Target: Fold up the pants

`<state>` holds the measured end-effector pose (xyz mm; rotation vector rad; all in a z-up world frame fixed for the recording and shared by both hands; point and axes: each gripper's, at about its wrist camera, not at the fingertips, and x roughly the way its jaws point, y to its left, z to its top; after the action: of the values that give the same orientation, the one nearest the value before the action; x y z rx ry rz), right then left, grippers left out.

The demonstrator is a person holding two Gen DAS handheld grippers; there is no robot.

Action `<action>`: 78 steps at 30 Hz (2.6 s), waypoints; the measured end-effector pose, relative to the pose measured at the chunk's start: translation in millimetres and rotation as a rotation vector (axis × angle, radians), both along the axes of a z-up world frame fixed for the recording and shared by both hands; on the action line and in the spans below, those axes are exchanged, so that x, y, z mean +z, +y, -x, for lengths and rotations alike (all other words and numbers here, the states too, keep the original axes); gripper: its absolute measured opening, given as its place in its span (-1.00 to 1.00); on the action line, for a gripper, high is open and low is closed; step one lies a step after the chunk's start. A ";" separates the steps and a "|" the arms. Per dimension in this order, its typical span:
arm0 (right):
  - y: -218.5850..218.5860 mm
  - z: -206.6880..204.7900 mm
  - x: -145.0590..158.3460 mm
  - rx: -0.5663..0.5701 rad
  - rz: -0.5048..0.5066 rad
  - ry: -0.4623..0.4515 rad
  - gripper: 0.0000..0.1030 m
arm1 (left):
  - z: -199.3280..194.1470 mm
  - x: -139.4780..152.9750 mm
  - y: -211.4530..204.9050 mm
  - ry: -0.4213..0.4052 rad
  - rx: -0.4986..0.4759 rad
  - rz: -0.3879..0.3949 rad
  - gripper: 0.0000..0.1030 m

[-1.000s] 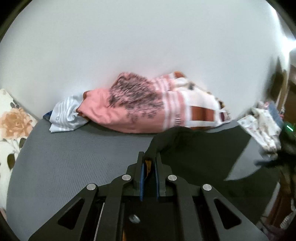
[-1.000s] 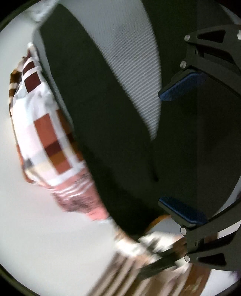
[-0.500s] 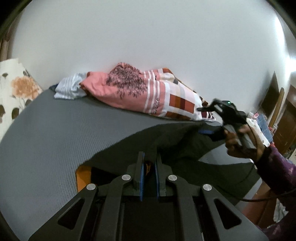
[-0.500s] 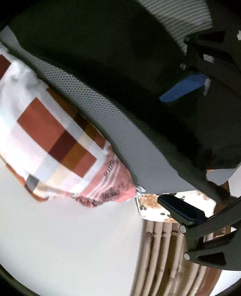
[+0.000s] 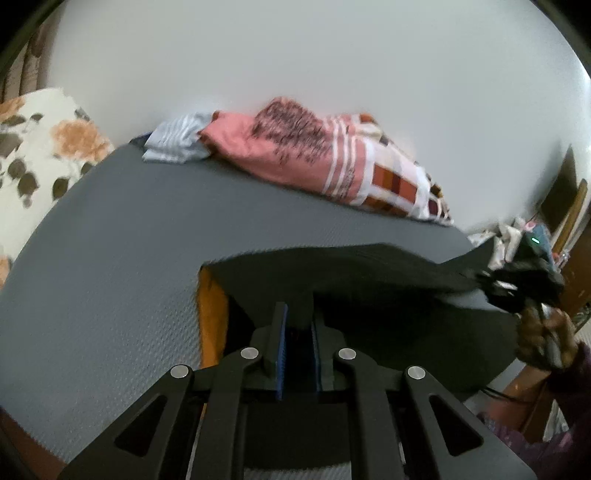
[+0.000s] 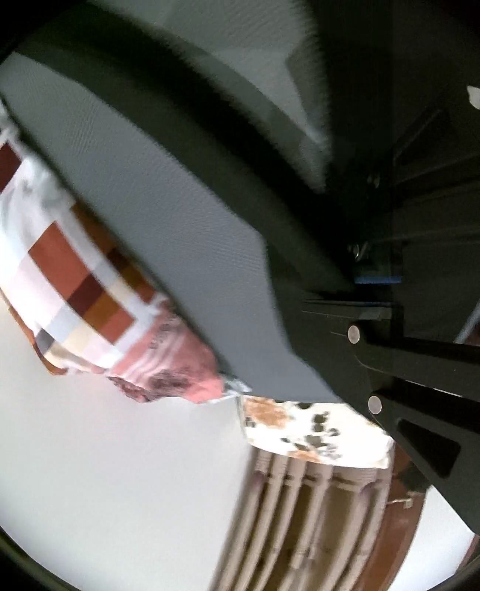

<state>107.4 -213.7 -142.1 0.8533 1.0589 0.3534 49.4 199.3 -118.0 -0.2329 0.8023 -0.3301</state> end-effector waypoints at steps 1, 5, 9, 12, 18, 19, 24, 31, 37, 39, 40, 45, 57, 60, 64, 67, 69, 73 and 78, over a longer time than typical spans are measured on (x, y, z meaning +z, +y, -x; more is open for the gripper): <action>2.9 15.3 -3.8 -0.002 -0.006 0.005 -0.87 | 3.7 -2.9 1.3 0.014 0.002 -0.008 -0.77; 16.1 63.6 -24.5 0.024 -0.018 0.072 -0.90 | 21.4 -13.0 7.3 0.042 0.014 -0.030 -0.76; 27.0 87.8 -54.4 0.055 -0.026 0.149 -0.90 | 34.3 -26.6 14.6 0.084 0.033 -0.037 -0.75; 29.7 100.7 -71.2 0.059 -0.046 0.194 -0.90 | 41.7 -30.9 16.0 0.100 0.036 -0.046 -0.75; 30.4 106.2 -76.9 0.063 -0.039 0.196 -0.90 | 47.3 -39.0 10.1 0.117 0.015 -0.107 -0.73; 27.8 107.0 -76.7 0.069 -0.033 0.194 -0.90 | 47.4 -41.2 10.8 0.123 0.019 -0.119 -0.68; 30.5 108.3 -85.4 0.081 -0.034 0.203 -0.91 | 50.7 -53.2 20.6 0.169 0.071 -0.202 -0.29; 34.7 107.6 -84.0 0.081 -0.029 0.192 -0.90 | 61.4 -22.5 64.0 0.092 0.317 -0.260 -0.13; 38.7 109.3 -84.3 0.071 -0.040 0.184 -0.90 | 54.9 20.9 19.9 0.003 0.146 -0.186 -0.07; 38.9 109.8 -85.0 0.067 -0.046 0.180 -0.90 | 45.6 18.6 -13.1 0.012 0.035 -0.165 0.12; 38.9 110.0 -85.2 0.064 -0.050 0.180 -0.90 | 37.3 10.9 -32.1 0.034 -0.028 -0.155 0.13; 34.0 110.2 -88.1 0.056 -0.108 0.178 -0.86 | 3.1 -44.6 -79.1 0.192 -0.188 -0.243 0.13; -146.7 157.6 -77.4 -0.366 -0.211 0.027 -0.71 | -2.6 -70.0 -83.1 0.257 -0.173 -0.262 0.12; -220.4 181.1 -78.2 -0.538 -0.197 -0.014 -0.86 | -2.4 -70.1 -85.5 0.257 -0.173 -0.268 0.12; -295.7 200.9 -81.0 -0.681 -0.217 -0.040 -0.83 | -1.8 -70.5 -84.5 0.252 -0.177 -0.274 0.12; -319.1 211.5 -77.0 -0.736 -0.199 -0.041 -0.91 | -1.1 -70.3 -83.0 0.251 -0.177 -0.261 0.12; -321.5 213.8 -69.5 -0.716 -0.160 -0.055 -0.92 | -1.5 -70.4 -81.3 0.254 -0.177 -0.250 0.13; -319.8 223.9 -57.7 -0.685 -0.097 -0.070 -0.93 | -2.0 -70.3 -78.7 0.257 -0.183 -0.231 0.12; -325.5 248.9 -83.3 -0.687 -0.127 -0.017 -0.93 | -0.4 -70.9 -77.1 0.249 -0.188 -0.227 0.13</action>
<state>-141.5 -539.3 -225.4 1.2639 0.6748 -0.1544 49.8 122.2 -188.9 0.0161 1.1031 -0.3884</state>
